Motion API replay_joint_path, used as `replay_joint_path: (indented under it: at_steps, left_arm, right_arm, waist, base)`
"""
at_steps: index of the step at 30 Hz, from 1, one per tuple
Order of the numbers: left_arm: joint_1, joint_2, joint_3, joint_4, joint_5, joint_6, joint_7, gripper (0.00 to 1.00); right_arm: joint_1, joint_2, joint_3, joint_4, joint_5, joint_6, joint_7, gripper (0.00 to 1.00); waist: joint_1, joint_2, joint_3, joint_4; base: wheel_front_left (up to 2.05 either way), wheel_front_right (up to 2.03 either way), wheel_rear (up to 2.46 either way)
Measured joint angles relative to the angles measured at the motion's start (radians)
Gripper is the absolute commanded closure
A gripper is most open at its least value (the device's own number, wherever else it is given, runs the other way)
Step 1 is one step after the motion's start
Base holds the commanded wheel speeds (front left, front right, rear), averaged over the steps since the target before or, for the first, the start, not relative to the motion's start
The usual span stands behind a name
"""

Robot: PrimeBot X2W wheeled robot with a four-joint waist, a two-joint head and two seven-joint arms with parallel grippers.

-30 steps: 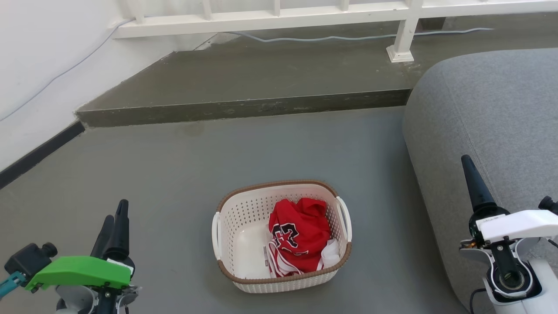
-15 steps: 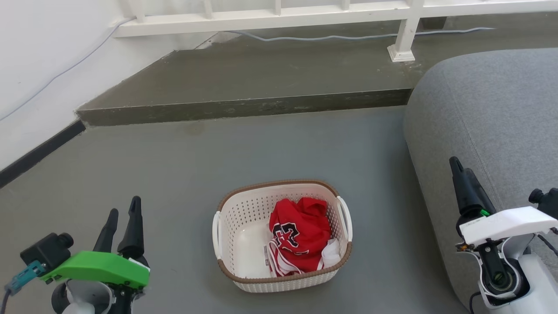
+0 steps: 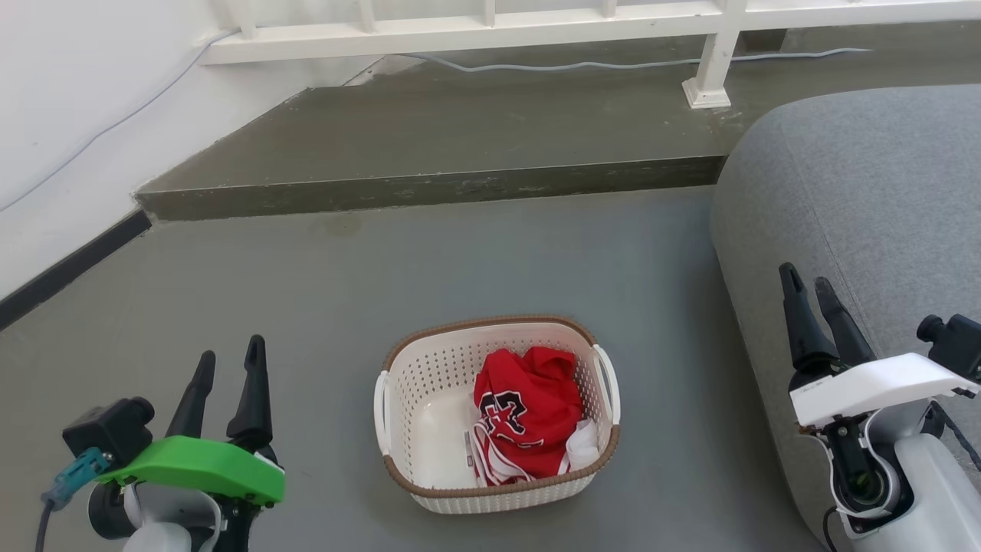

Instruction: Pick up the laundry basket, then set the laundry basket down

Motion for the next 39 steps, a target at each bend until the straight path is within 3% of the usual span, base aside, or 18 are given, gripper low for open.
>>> replay_joint_path:
  at_steps: [39]
  left_arm:
    - [-0.012, -0.014, -0.022, -0.061, 0.484, 0.007, -0.122, 0.00]
  right_arm:
    - [-0.002, -0.019, 0.072, -0.040, -0.443, -0.017, -0.118, 0.00]
  waist:
    - [0.0000, 0.0000, 0.003, -0.002]
  base:
    - [0.00, 0.00, 0.00]
